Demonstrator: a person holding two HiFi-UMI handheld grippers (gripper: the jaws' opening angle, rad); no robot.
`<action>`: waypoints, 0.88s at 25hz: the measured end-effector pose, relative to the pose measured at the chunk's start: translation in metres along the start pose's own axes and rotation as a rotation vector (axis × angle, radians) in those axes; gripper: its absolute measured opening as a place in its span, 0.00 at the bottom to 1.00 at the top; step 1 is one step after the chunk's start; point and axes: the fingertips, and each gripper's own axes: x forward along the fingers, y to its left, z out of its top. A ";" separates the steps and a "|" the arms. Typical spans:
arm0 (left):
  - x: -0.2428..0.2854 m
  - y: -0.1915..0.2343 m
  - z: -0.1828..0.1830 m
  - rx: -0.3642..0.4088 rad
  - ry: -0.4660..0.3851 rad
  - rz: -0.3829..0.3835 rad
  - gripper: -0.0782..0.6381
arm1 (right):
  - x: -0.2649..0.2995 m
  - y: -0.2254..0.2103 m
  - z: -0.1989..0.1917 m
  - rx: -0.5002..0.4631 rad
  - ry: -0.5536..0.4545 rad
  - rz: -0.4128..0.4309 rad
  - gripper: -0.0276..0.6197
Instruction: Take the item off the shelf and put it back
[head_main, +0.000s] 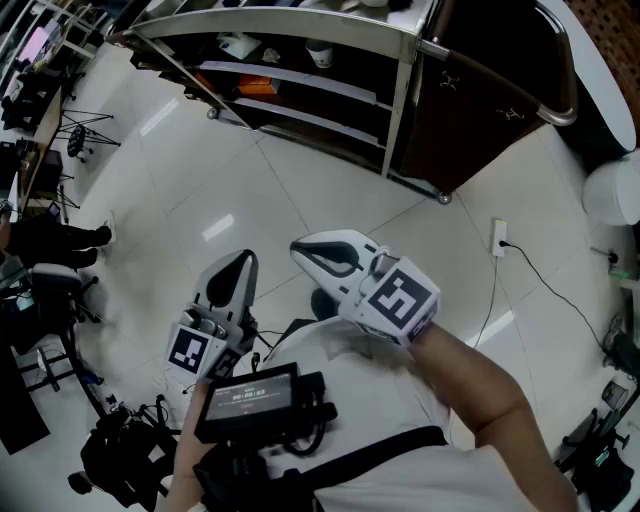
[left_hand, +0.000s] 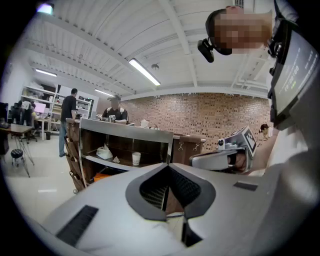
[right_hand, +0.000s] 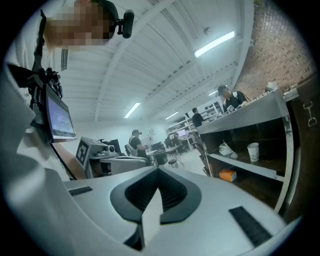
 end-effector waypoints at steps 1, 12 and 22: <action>0.004 -0.004 0.000 0.007 0.000 0.000 0.12 | -0.005 0.000 -0.001 0.013 0.025 0.010 0.05; 0.041 -0.012 -0.005 -0.003 -0.007 -0.015 0.12 | -0.039 -0.027 -0.019 0.034 0.084 -0.026 0.05; 0.097 0.050 -0.013 -0.036 -0.022 -0.135 0.12 | 0.000 -0.095 -0.019 -0.005 0.098 -0.197 0.05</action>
